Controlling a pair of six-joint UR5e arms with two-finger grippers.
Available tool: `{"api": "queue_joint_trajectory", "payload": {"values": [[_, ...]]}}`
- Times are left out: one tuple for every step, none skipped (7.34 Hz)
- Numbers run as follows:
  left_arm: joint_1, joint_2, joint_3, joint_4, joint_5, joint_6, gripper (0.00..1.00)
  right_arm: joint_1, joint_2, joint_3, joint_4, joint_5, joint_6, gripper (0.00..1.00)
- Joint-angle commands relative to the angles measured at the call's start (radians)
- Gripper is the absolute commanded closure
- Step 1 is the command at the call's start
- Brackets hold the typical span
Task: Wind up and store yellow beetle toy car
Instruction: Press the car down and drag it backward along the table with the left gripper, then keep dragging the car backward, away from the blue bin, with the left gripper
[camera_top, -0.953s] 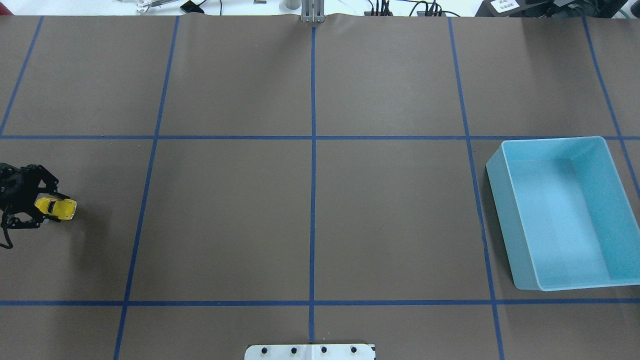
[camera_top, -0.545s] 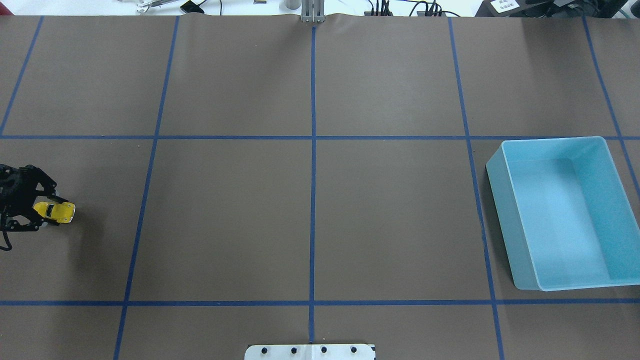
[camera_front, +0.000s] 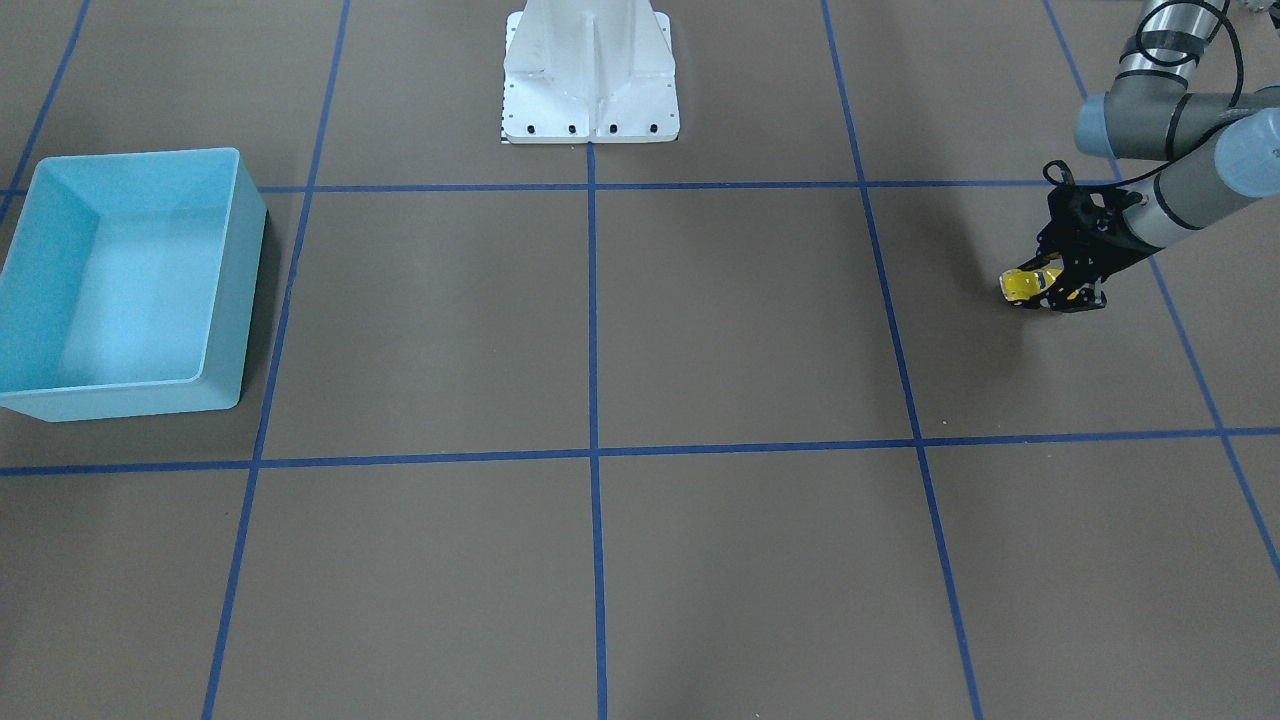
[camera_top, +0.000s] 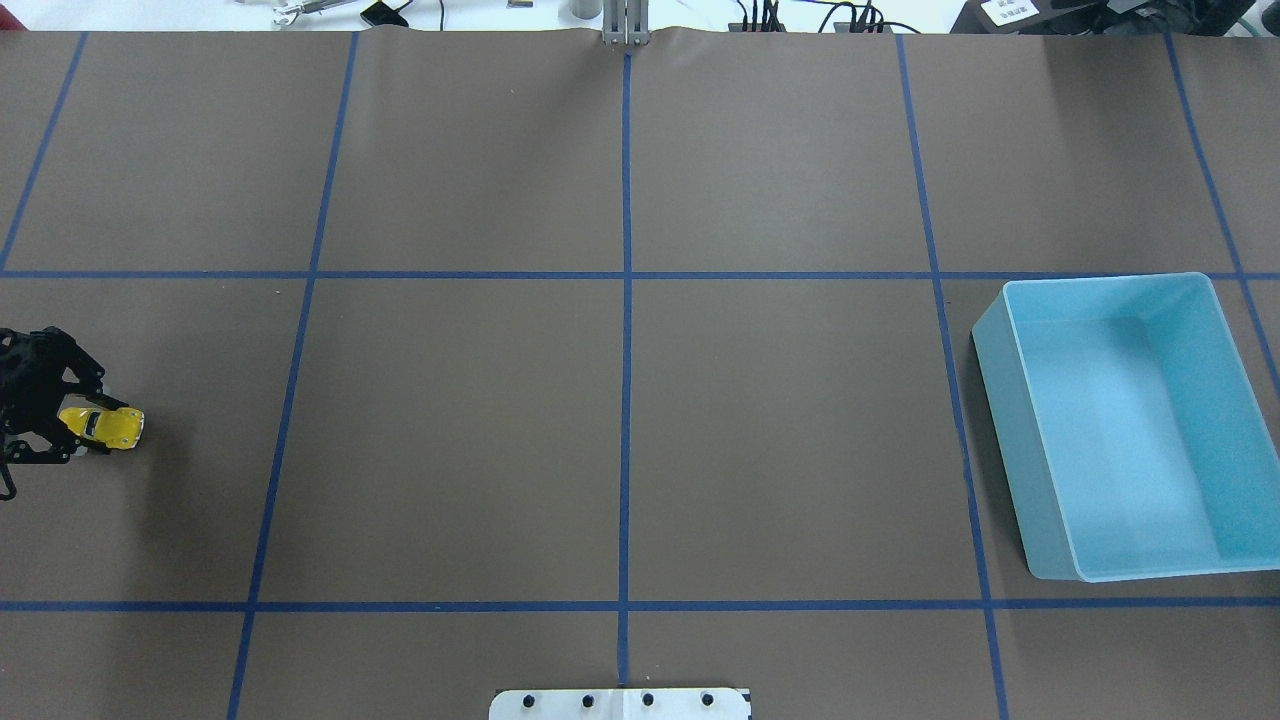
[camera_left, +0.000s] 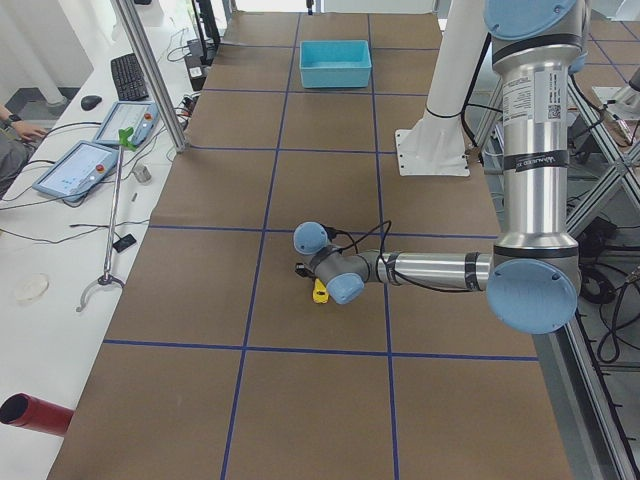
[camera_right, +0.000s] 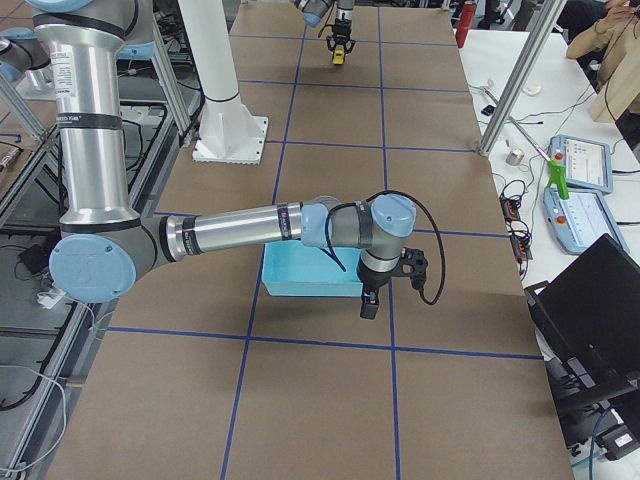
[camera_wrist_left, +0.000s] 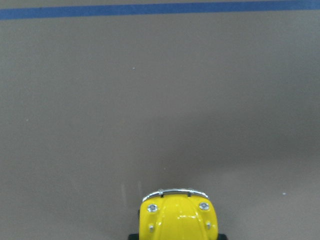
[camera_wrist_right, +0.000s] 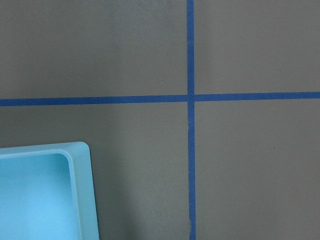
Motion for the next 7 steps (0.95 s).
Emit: {"api": "queue_joint_trajectory", "payload": {"values": [[-0.016, -0.001, 0.007, 0.0, -0.024, 0.001, 1.0, 0.0, 0.0, 0.0, 0.0, -0.001, -0.002, 0.0], [-0.016, -0.003, 0.015, -0.003, -0.031, 0.002, 1.0, 0.0, 0.0, 0.0, 0.0, -0.001, -0.002, 0.0], [-0.016, -0.001, 0.015, -0.005, -0.037, 0.005, 1.0, 0.0, 0.0, 0.0, 0.0, 0.0, -0.002, 0.0], [-0.016, 0.002, 0.018, -0.009, -0.037, 0.007, 1.0, 0.0, 0.0, 0.0, 0.002, -0.001, -0.002, 0.0], [-0.016, 0.002, 0.032, -0.026, -0.044, 0.007, 1.0, 0.0, 0.0, 0.0, 0.002, -0.001, -0.002, 0.0], [-0.016, 0.002, 0.041, -0.031, -0.046, 0.009, 1.0, 0.0, 0.0, 0.0, 0.002, 0.0, -0.002, 0.0], [-0.018, 0.003, 0.044, -0.047, -0.046, 0.013, 1.0, 0.0, 0.0, 0.0, 0.002, 0.0, -0.002, 0.0]]}}
